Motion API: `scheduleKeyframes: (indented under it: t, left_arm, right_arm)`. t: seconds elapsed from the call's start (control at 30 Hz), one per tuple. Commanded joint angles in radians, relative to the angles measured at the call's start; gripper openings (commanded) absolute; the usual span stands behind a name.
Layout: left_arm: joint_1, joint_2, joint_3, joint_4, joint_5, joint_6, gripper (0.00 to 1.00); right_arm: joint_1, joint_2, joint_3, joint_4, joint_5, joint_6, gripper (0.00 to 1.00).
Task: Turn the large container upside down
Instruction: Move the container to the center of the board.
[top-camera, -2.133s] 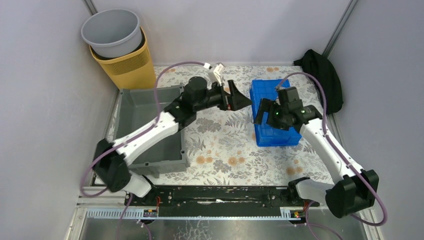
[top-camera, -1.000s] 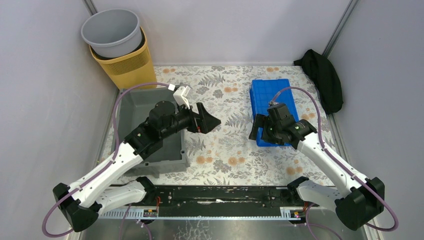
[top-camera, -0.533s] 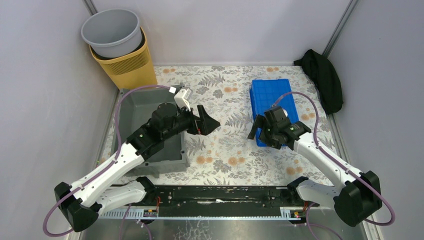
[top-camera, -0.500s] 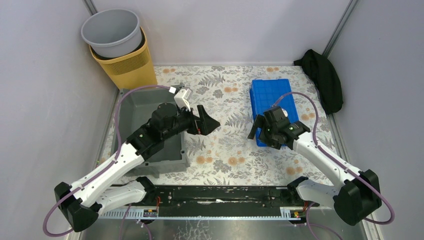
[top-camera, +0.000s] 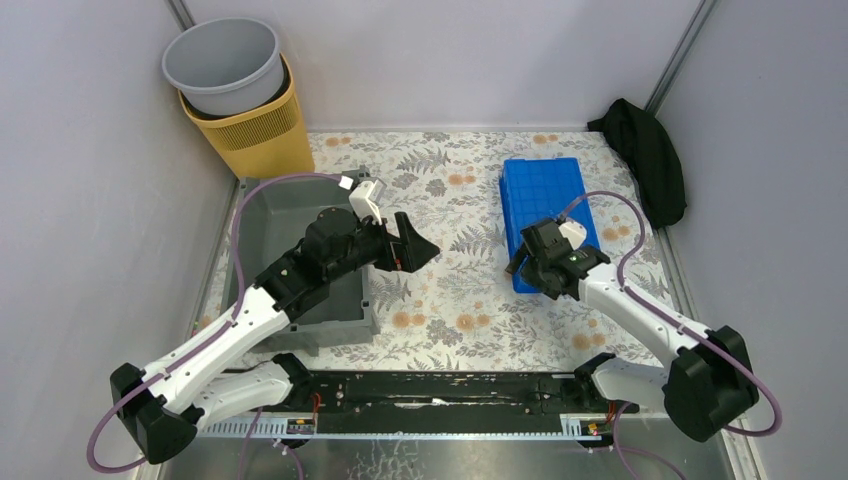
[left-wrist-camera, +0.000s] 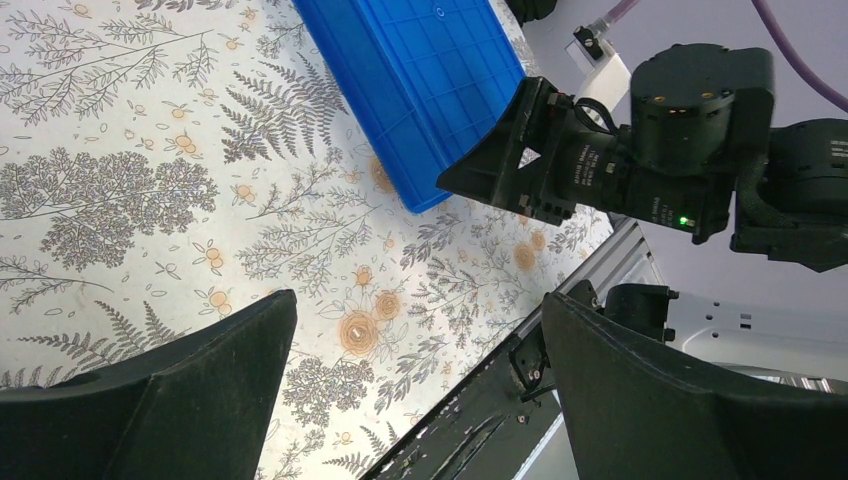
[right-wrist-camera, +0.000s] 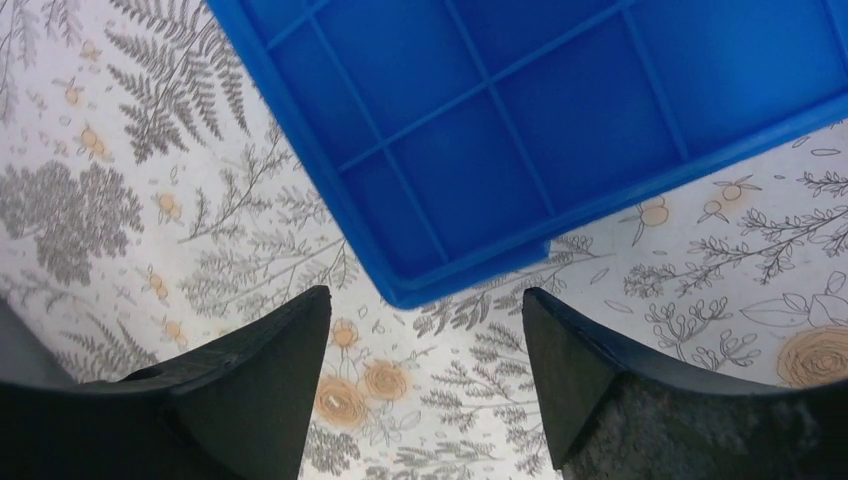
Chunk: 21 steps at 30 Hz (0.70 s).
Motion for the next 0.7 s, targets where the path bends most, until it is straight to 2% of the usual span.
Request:
scheduleKeyframes:
  t: [0.0,0.47,0.67]
  left_arm:
    - [0.004,-0.014,-0.009,0.054,-0.028,0.008,1.0]
    - [0.02,-0.013,-0.015,0.054,-0.029,0.024,1.0]
    - [0.032,-0.015,-0.002,0.033,-0.026,0.038,1.0]
  right_arm:
    - [0.015,0.076,0.024,0.057,0.106,0.06,0.74]
    - [0.041,0.3,0.191,0.041,0.261,0.134,0.68]
    - [0.038,0.423,0.327,0.012,0.314,0.132,0.67]
